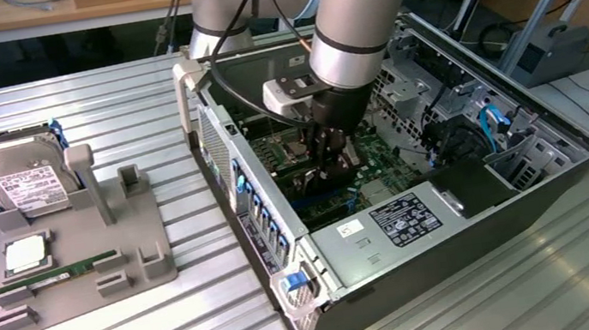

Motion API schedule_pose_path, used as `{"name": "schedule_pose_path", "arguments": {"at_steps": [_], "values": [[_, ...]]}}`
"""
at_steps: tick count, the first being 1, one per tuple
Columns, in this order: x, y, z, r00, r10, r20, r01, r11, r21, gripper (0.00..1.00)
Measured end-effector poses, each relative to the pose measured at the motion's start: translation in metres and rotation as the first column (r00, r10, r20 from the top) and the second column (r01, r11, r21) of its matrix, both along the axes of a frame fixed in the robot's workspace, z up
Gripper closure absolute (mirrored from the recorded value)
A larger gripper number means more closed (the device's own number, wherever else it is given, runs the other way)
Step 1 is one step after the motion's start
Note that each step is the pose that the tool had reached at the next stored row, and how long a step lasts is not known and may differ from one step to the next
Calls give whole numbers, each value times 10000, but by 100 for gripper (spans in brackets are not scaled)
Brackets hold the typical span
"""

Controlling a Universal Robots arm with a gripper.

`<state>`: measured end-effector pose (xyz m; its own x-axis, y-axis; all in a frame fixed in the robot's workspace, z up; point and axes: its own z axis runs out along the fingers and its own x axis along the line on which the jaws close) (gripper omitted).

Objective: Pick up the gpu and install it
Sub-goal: 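Insert the gpu into the slot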

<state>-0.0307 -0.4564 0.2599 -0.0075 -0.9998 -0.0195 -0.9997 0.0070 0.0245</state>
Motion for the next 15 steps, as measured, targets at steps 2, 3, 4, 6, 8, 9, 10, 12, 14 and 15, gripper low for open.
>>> {"name": "schedule_pose_path", "arguments": {"at_steps": [2,3,4,6,8,9,10,12,14,15], "values": [[-1,0,0,10000,-2,0,2,10000,-3,73],[-1,0,-1,10000,-1,0,1,10000,-8,73],[-1,0,-1,10000,-1,0,1,10000,-13,73],[-1,1,-1,10000,-1,-1,1,10000,-21,73],[-1,1,-5,10000,-2,-1,2,10000,-27,73],[-1,0,-8,10000,-2,-1,2,10000,-30,73],[-1,0,-10,10000,-2,-1,2,10000,-33,73],[-1,0,-14,10000,-2,-1,2,10000,-38,73],[-1,0,-16,10000,-2,0,2,10000,-37,73],[-1,0,-16,10000,-2,-1,2,10000,-37,73]]}}
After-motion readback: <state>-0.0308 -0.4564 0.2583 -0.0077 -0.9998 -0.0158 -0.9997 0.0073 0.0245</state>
